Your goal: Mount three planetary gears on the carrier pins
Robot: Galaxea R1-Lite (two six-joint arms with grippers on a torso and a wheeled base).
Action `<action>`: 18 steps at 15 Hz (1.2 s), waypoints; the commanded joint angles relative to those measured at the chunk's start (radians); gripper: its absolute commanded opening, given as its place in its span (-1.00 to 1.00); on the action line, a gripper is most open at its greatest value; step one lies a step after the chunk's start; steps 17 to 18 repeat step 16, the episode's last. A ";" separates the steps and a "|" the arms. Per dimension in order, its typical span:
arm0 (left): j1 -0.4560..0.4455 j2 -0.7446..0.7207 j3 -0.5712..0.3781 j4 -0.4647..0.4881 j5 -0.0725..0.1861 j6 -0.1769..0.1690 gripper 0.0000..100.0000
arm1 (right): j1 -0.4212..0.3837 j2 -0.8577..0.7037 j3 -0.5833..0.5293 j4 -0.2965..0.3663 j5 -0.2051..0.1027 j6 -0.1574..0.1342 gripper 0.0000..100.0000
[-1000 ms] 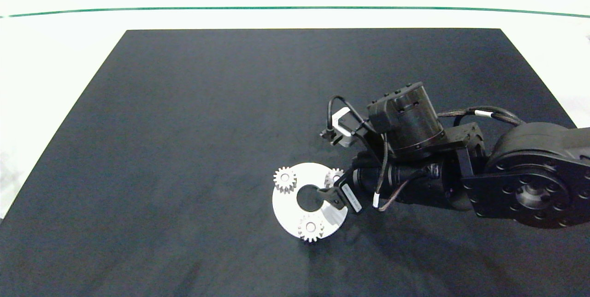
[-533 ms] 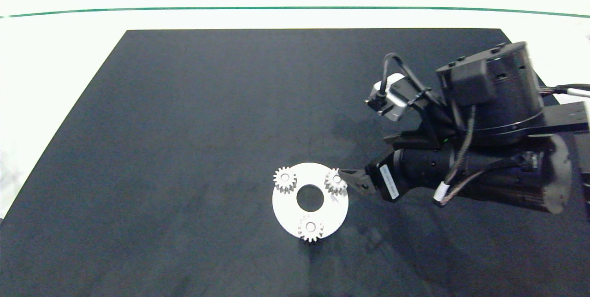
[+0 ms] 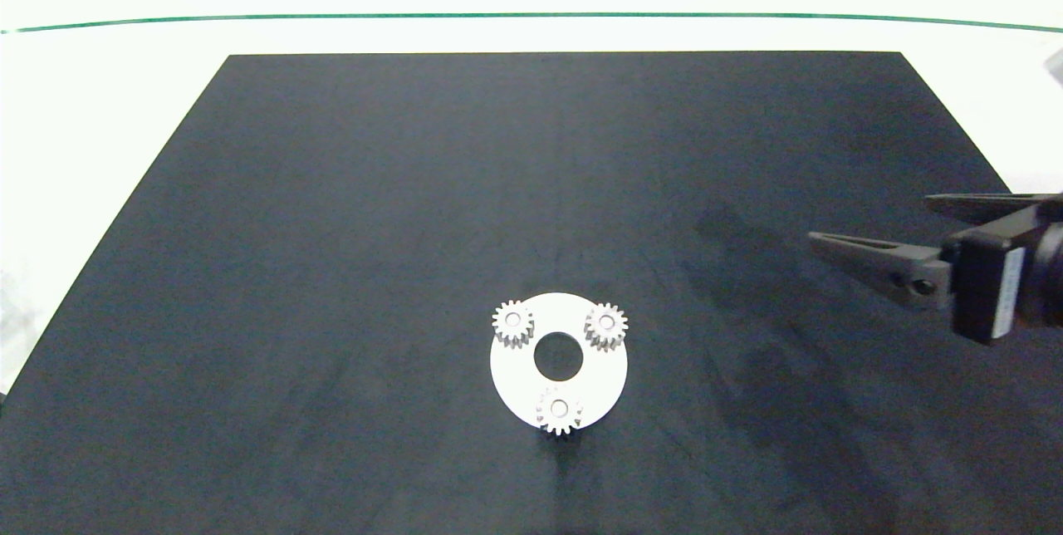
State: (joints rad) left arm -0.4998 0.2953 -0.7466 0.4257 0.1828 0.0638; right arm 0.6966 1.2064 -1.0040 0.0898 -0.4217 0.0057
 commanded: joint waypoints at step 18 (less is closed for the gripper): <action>0.090 -0.209 0.070 0.133 0.001 -0.001 1.00 | -0.351 -0.772 0.426 0.018 -0.069 -0.024 1.00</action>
